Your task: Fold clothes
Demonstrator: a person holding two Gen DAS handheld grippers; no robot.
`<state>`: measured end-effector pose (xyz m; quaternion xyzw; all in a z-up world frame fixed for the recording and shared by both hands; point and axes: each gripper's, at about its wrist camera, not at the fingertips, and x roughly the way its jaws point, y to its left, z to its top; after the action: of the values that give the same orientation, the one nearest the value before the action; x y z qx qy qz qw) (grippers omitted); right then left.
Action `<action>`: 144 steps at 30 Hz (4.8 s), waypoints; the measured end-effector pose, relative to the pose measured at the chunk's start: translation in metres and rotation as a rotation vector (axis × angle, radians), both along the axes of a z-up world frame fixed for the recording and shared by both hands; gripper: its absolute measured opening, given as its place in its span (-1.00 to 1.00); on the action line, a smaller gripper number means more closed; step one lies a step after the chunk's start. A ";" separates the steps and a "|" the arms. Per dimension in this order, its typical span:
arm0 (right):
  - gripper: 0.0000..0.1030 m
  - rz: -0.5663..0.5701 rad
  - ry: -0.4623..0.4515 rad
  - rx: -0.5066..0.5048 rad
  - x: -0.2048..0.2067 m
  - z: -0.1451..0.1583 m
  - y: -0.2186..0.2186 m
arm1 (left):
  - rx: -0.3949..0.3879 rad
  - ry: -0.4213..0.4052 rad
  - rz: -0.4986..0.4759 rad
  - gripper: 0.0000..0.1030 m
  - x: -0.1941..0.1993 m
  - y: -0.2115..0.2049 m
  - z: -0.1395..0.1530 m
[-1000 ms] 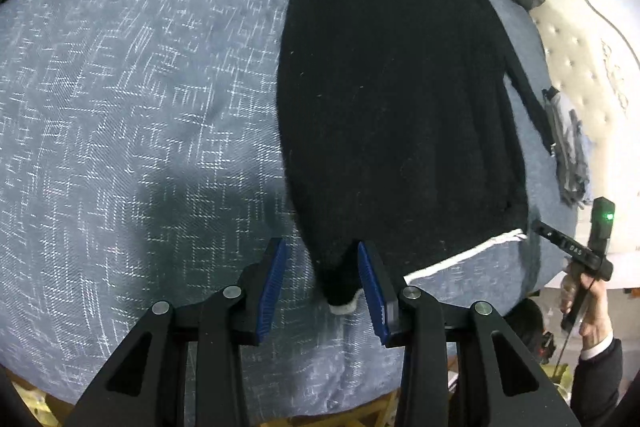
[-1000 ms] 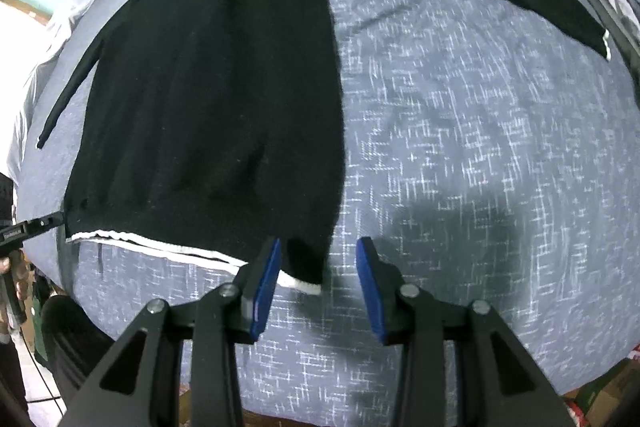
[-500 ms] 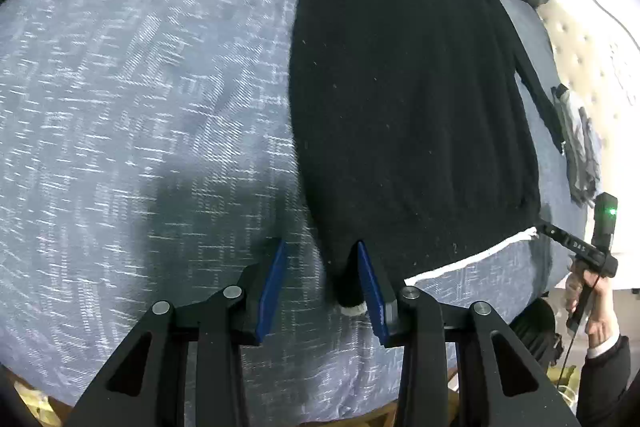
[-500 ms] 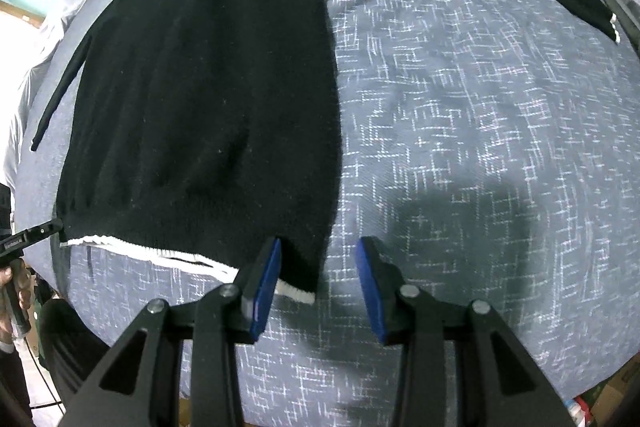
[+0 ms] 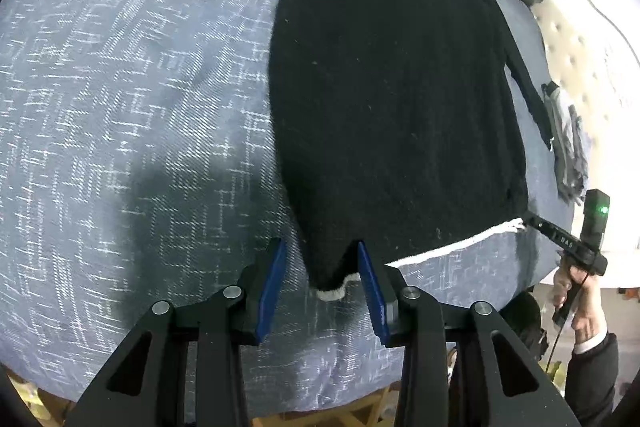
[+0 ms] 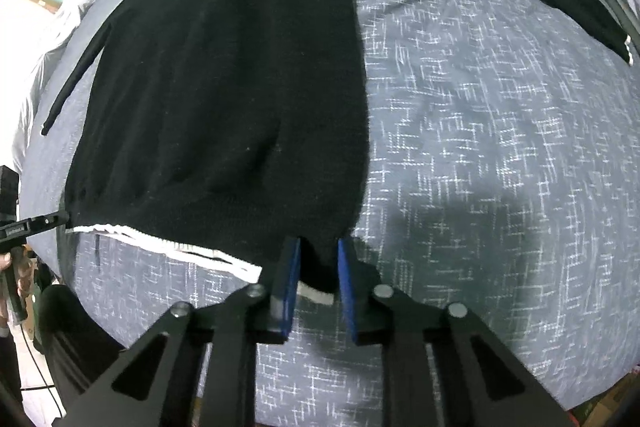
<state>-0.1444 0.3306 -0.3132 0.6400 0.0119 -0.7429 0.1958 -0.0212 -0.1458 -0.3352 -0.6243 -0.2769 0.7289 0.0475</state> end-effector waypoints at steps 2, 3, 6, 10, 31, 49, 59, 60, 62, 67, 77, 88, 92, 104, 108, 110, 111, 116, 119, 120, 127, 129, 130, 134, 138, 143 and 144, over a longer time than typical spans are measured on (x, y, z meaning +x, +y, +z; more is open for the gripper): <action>-0.83 0.004 0.006 -0.002 0.000 0.002 0.001 | -0.020 0.005 -0.009 -0.24 0.002 0.003 0.002; -0.84 0.005 0.009 -0.003 -0.001 0.003 0.001 | -0.025 0.007 -0.010 -0.24 0.002 0.003 0.003; -0.88 0.011 0.018 -0.006 -0.001 0.007 0.002 | -0.033 0.016 -0.018 -0.50 0.004 0.006 0.006; -0.91 0.018 0.029 -0.011 -0.002 0.012 0.003 | -0.059 0.030 -0.057 -0.85 0.008 0.011 0.014; -0.94 0.131 0.030 0.007 0.033 0.033 0.011 | -0.114 0.067 -0.091 -0.89 -0.006 0.009 0.042; -0.95 0.123 -0.010 0.047 0.030 -0.006 0.017 | -0.107 -0.003 -0.072 -0.90 -0.001 0.005 0.007; -0.92 0.143 -0.014 0.022 0.029 0.004 0.023 | -0.094 -0.004 -0.047 -0.86 -0.004 0.003 0.023; -0.92 0.143 -0.015 0.019 0.029 0.005 0.025 | -0.092 0.002 -0.042 -0.86 -0.004 0.002 0.026; -0.92 0.146 -0.015 0.017 0.030 0.010 0.028 | -0.091 0.010 -0.027 -0.86 -0.004 -0.002 0.034; -0.92 0.137 0.049 -0.011 0.021 0.030 0.032 | -0.109 0.051 0.003 -0.85 -0.007 -0.014 0.054; -0.92 0.092 0.078 -0.056 0.014 0.042 0.008 | -0.114 0.168 0.101 -0.82 -0.049 -0.035 0.069; -0.77 0.075 0.125 -0.162 -0.014 0.040 -0.018 | -0.172 0.253 0.259 -0.39 -0.109 -0.126 0.067; -0.70 0.091 0.130 -0.181 -0.023 0.038 -0.026 | -0.190 0.255 0.350 -0.29 -0.120 -0.179 0.059; -0.69 0.105 0.103 -0.180 -0.052 0.019 -0.062 | -0.346 0.263 0.540 -0.11 -0.122 -0.319 0.040; -0.69 0.121 0.093 -0.177 -0.056 0.011 -0.080 | -0.422 0.268 0.564 -0.11 -0.114 -0.347 0.036; -0.69 0.132 0.089 -0.179 -0.057 0.009 -0.089 | -0.444 0.273 0.595 -0.11 -0.107 -0.361 0.036; -0.69 0.138 0.088 -0.180 -0.056 0.008 -0.093 | -0.453 0.267 0.612 -0.11 -0.103 -0.368 0.035; -0.69 0.166 0.081 -0.184 -0.056 0.004 -0.111 | -0.459 0.223 0.634 -0.06 -0.096 -0.392 0.018; -0.69 0.176 0.077 -0.184 -0.056 0.002 -0.118 | -0.441 0.221 0.619 -0.06 -0.097 -0.393 0.009; -0.69 0.179 0.075 -0.181 -0.056 0.001 -0.121 | -0.443 0.221 0.614 -0.06 -0.098 -0.392 0.007; -0.69 0.182 0.074 -0.174 -0.057 0.000 -0.128 | -0.508 0.219 0.594 -0.80 -0.097 -0.385 0.007; -0.69 0.179 0.076 -0.173 -0.057 0.000 -0.128 | -0.542 0.240 0.590 -0.84 -0.095 -0.385 0.017; -0.69 0.177 0.077 -0.172 -0.056 -0.001 -0.128 | -0.559 0.251 0.592 -0.86 -0.095 -0.385 0.024; -0.69 0.171 0.071 -0.172 -0.056 -0.002 -0.127 | -0.603 0.276 0.608 -0.89 -0.101 -0.396 0.046; -0.69 0.168 0.068 -0.169 -0.056 -0.005 -0.128 | -0.639 0.271 0.619 -0.91 -0.110 -0.410 0.057; -0.69 0.156 0.059 -0.163 -0.058 -0.011 -0.129 | -0.618 0.222 0.651 -0.97 -0.115 -0.428 0.040; -0.69 0.151 0.055 -0.164 -0.059 -0.013 -0.128 | -0.608 0.212 0.653 -0.97 -0.115 -0.429 0.035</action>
<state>-0.2036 0.2028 -0.3262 0.5985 0.0046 -0.7418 0.3025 -0.1358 -0.5748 -0.3005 -0.4118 -0.2262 0.8139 -0.3419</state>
